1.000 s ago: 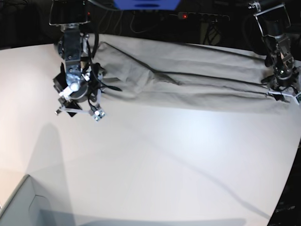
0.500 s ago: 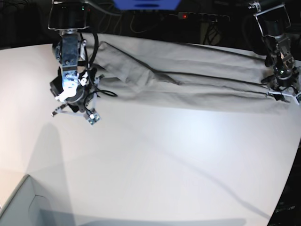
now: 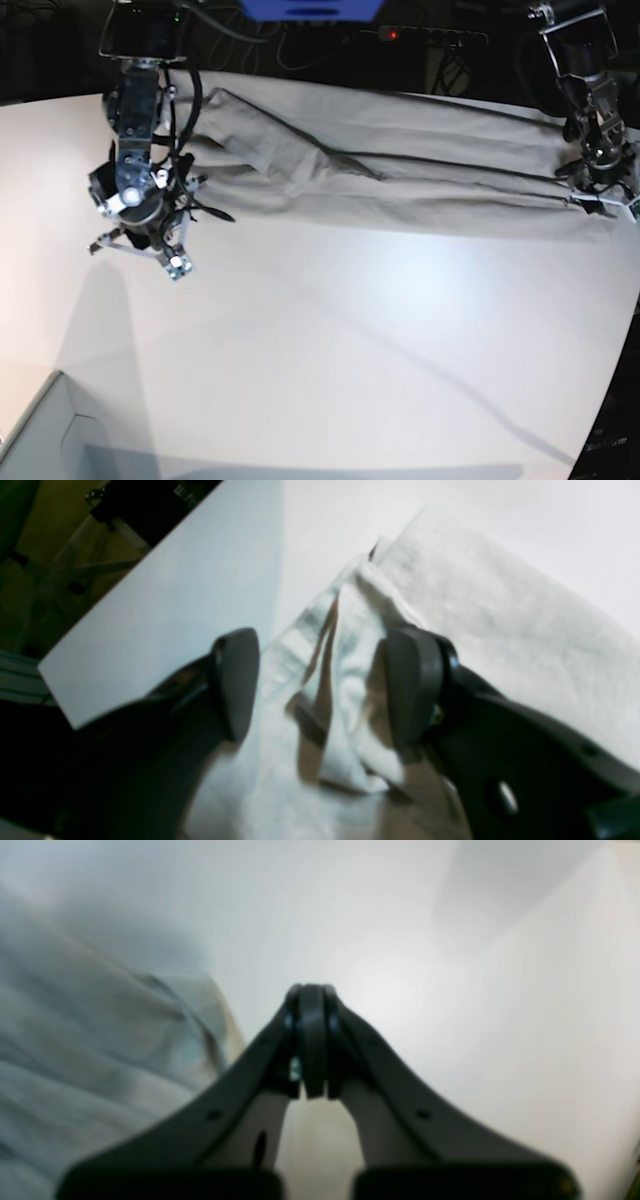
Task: Layout the t-shirt on the table in an organized manner, then fold the t-shirt properly
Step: 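Pull the strip end outward with the right gripper to straighten it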
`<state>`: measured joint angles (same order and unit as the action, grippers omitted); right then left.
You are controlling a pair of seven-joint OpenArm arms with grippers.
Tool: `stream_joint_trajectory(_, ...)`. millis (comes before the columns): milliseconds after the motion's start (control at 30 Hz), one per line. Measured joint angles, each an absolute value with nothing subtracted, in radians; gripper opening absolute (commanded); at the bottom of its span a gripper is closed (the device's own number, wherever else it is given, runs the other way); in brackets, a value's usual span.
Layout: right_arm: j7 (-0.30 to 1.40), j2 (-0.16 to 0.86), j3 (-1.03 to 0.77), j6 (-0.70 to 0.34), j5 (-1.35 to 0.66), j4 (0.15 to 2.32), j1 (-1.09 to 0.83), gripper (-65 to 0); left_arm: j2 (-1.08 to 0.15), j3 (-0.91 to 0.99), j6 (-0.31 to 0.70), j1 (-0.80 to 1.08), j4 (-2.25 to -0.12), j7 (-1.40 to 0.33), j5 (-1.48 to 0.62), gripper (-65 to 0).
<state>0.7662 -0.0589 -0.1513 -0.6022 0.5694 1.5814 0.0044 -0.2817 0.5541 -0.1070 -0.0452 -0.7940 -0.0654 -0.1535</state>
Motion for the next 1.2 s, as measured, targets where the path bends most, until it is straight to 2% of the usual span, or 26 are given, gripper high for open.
stream_joint_trajectory(133,0.764,-0.058,-0.070,-0.602,0.569,1.577,-0.017,-39.2,-0.282,0.554,-0.107,-0.045,-0.794,-0.065,-0.154,-26.2)
stream_joint_trajectory(200,0.759,-0.058,-0.036,-0.602,0.569,1.541,-0.020,-34.3,-0.282,0.554,-0.107,-0.045,-0.794,-0.065,-0.154,-26.2)
stream_joint_trajectory(267,0.758,-0.058,-0.020,-0.602,0.567,1.496,-0.020,-32.3,-0.282,0.554,-0.107,-0.045,-0.794,-0.065,-0.154,-26.2)
stream_joint_trajectory(567,0.748,-0.061,-0.104,-0.602,0.550,1.425,0.024,-32.3,-0.282,0.554,-0.107,-0.044,-0.794,-0.065,-0.154,-26.2)
stream_joint_trajectory(733,0.731,-0.030,-0.123,-0.601,0.537,1.373,0.059,-32.4,-0.282,0.554,-0.105,-0.045,-0.794,-0.066,-0.154,-26.2)
stream_joint_trajectory(800,0.720,-0.018,-0.123,-0.599,0.529,1.345,0.075,-34.9,-0.280,0.554,-0.104,-0.044,-0.794,-0.064,-0.154,-26.2)
stream_joint_trajectory(900,0.707,-0.012,-0.131,-0.598,0.514,1.338,0.076,-42.5,-0.281,0.554,-0.104,-0.043,-0.794,-0.062,-0.154,-26.2)
stream_joint_trajectory(1033,0.721,-0.024,-0.235,-0.609,0.502,1.327,0.106,-51.9,-0.280,0.554,-0.101,-0.043,-0.794,-0.062,-0.154,-26.2)
stream_joint_trajectory(1200,0.764,-0.017,-0.364,-0.610,0.573,1.325,0.146,-52.3,-0.280,0.554,-0.101,-0.043,-0.794,-0.061,-0.154,-26.2)
